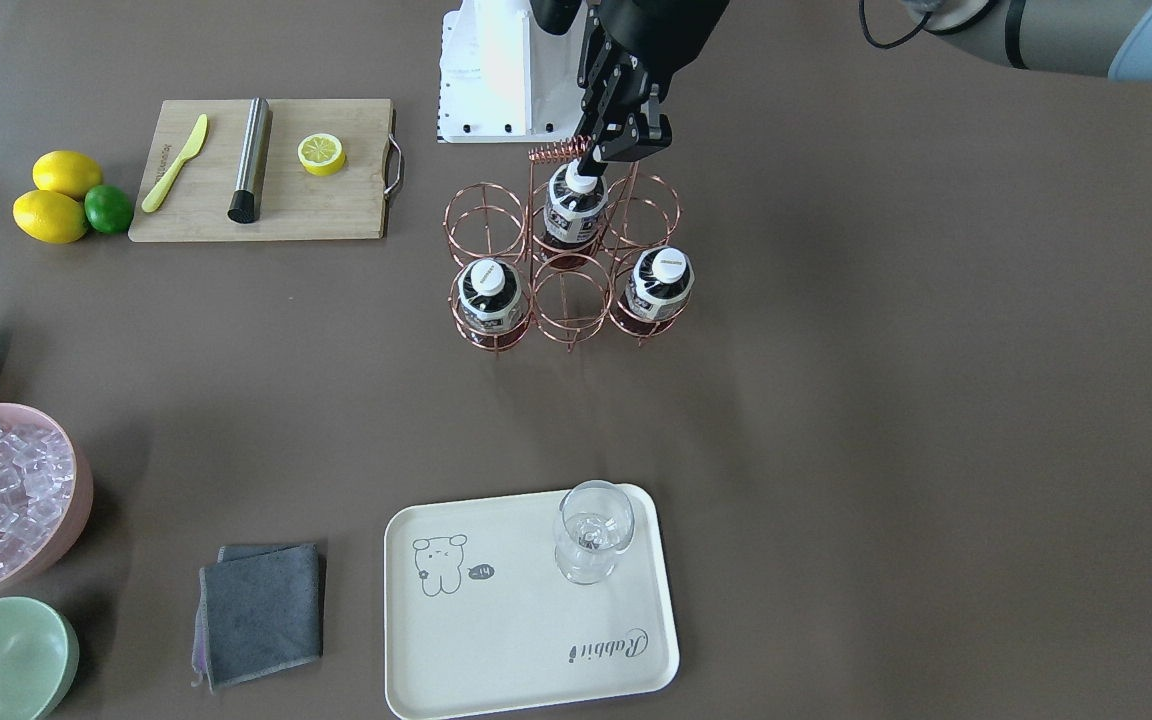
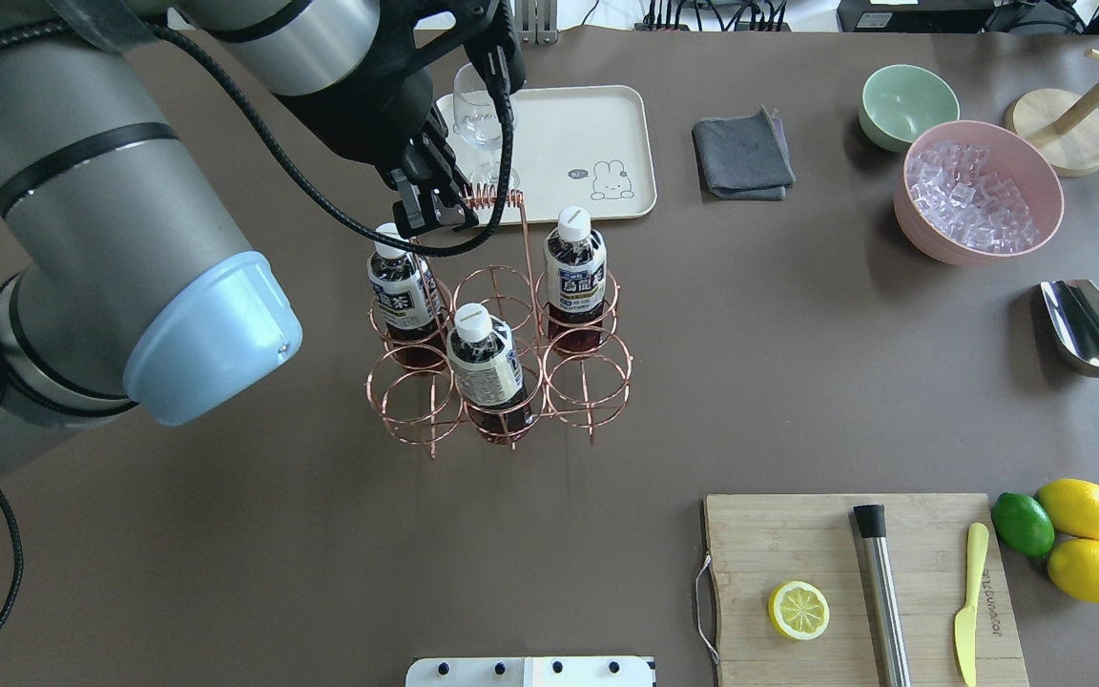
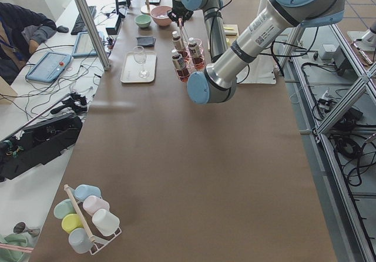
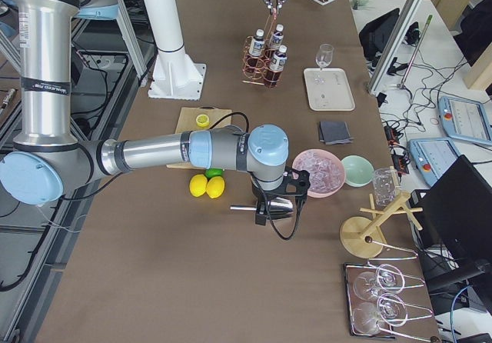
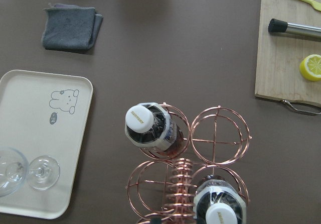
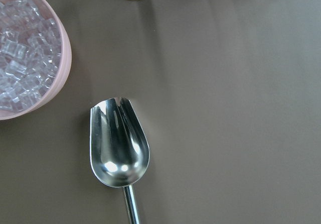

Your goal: Take tea from basket to plate

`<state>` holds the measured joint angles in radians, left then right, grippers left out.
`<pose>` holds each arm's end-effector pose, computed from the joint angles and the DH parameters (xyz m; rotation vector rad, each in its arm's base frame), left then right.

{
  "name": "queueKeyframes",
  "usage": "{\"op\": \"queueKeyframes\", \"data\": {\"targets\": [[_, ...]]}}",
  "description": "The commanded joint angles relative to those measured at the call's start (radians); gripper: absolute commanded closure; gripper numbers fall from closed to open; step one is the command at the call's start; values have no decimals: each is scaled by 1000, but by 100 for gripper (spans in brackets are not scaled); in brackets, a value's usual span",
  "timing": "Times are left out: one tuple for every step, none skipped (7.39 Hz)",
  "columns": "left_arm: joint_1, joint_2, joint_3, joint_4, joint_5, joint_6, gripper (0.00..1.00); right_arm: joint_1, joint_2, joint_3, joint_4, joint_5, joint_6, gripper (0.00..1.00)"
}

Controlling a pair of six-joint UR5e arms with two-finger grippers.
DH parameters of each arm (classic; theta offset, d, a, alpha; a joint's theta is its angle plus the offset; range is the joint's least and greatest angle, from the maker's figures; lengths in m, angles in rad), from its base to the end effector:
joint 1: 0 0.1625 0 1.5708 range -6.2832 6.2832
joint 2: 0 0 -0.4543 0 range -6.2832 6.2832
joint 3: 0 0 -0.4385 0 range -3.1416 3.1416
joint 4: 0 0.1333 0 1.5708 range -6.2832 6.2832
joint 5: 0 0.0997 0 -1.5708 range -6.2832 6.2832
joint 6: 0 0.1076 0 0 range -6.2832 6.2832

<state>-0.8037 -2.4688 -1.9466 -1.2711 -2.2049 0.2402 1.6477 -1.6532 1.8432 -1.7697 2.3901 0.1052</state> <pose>0.3742 -0.4884 -0.0075 0.8076 0.8622 1.2038 0.0923 -0.4866 0.6068 -0.0200 -0.8202 0.1754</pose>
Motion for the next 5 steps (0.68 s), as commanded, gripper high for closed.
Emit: {"op": "queueKeyframes", "data": {"targets": [[61, 23, -11, -5, 65, -10, 100, -49, 12, 5, 178, 119, 5, 0], [67, 30, -12, -5, 74, -10, 100, -87, 35, 8, 262, 119, 72, 0], [75, 39, -12, -7, 77, -10, 100, -127, 53, -5, 373, 116, 103, 0], [77, 39, -12, -7, 77, -9, 100, -161, 88, -42, 477, 121, 103, 0], [77, 39, -12, -7, 77, -9, 100, -192, 131, -50, 556, 118, 103, 0]]}}
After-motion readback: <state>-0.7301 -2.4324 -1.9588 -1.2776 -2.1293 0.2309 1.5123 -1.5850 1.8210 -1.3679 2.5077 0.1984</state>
